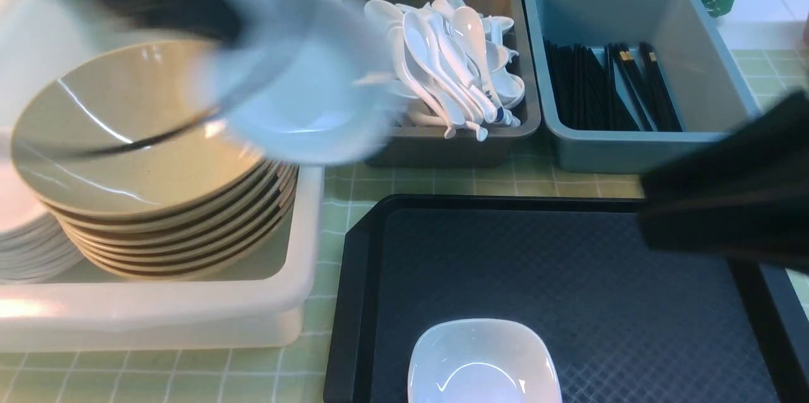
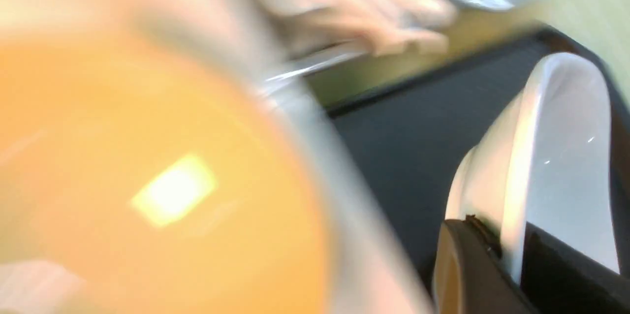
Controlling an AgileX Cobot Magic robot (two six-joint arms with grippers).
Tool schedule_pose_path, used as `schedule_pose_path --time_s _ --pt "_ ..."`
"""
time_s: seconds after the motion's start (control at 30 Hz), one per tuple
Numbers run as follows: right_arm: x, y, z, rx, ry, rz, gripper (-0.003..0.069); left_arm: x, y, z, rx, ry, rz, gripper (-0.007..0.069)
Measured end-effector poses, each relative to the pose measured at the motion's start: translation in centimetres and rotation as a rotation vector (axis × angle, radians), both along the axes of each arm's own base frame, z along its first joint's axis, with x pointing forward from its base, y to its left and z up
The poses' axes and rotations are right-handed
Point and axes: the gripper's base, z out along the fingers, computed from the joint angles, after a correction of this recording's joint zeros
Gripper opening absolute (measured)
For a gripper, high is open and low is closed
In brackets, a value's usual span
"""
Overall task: On green table put chopsticks spoon bowls plates into blue grey white boxes.
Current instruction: 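Place the white bowl into the white bin with the other dishes with the left gripper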
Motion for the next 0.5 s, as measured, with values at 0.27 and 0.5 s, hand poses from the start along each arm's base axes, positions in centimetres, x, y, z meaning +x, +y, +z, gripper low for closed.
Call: schedule_pose_path --time_s 0.27,0.5 --pt "1.0 8.7 0.6 -0.119 -0.028 0.195 0.0024 -9.4 8.4 -2.1 0.141 -0.178 0.719 0.0015" --pt "-0.1 11.3 0.5 -0.204 -0.055 0.239 0.0024 -9.3 11.2 -4.0 0.334 -0.140 0.993 0.0015"
